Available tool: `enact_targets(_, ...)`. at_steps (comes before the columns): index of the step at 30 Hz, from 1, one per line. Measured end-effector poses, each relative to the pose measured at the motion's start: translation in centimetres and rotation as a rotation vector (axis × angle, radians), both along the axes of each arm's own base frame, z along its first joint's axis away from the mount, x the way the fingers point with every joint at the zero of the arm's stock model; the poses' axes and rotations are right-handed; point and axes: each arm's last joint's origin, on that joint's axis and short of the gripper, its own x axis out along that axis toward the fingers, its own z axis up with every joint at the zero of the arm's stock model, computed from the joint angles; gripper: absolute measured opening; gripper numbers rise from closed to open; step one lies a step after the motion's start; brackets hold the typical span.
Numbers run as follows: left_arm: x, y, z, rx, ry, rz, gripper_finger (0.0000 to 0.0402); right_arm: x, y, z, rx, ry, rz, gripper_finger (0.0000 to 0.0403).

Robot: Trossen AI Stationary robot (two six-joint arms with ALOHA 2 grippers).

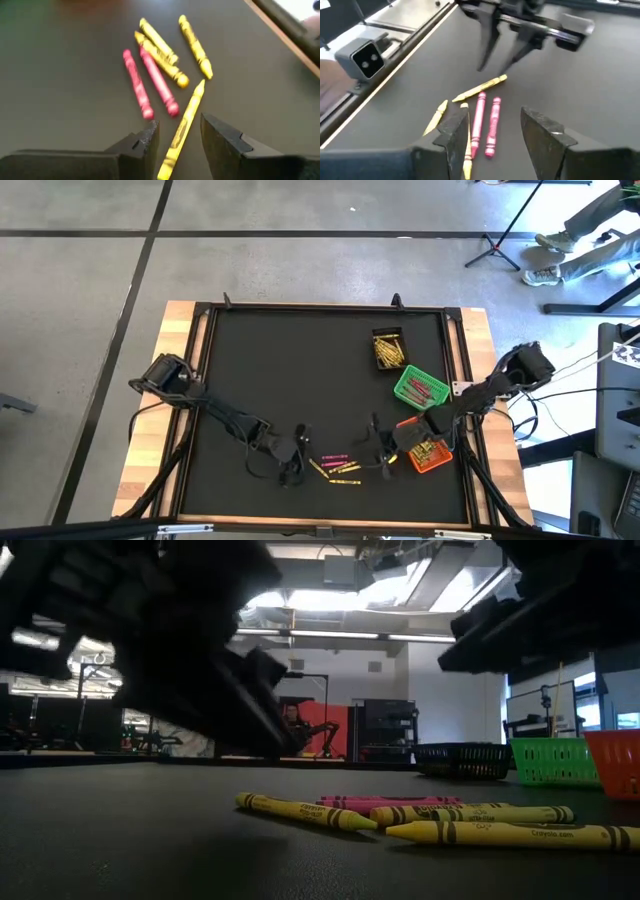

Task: Sort crayons
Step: Put the light green crayon into the orange basket

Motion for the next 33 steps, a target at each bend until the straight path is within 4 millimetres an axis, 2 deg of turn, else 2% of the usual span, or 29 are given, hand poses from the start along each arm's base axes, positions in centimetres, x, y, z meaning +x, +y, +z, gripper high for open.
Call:
enact_targets(7, 0.3, 0.5, -2.6, -0.052, 0.082, 0.002, 0.0125, 0.4, 0.1, -1.2, -0.003, 0.024, 0.001, 0.0179)
enact_targets(12, 0.7, 0.6, -3.1, -0.103, 0.095, -0.010, 0.0121, 0.4, 0.1, -1.1, -0.004, 0.017, 0.003, 0.0179)
enact_targets(15, 0.6, 0.6, -3.2, -0.101, 0.097, -0.009, 0.0099, 0.4, 0.1, -1.1, -0.006, 0.020, 0.003, 0.0179)
enact_targets(22, 0.3, 0.1, -3.2, -0.110, 0.116, -0.040, 0.0012, 0.4, 0.1, -1.1, -0.007, 0.020, 0.003, 0.0179)
enact_targets(29, -0.4, -1.5, -2.0, -0.154, 0.123, -0.073, 0.0012, 0.3, 0.3, -1.1, 0.048, 0.044, 0.053, 0.0179)
enact_targets(33, -0.7, -2.2, 0.5, -0.161, 0.030, -0.078, 0.0005, 0.4, 0.3, -1.1, 0.063, 0.044, 0.037, 0.0179)
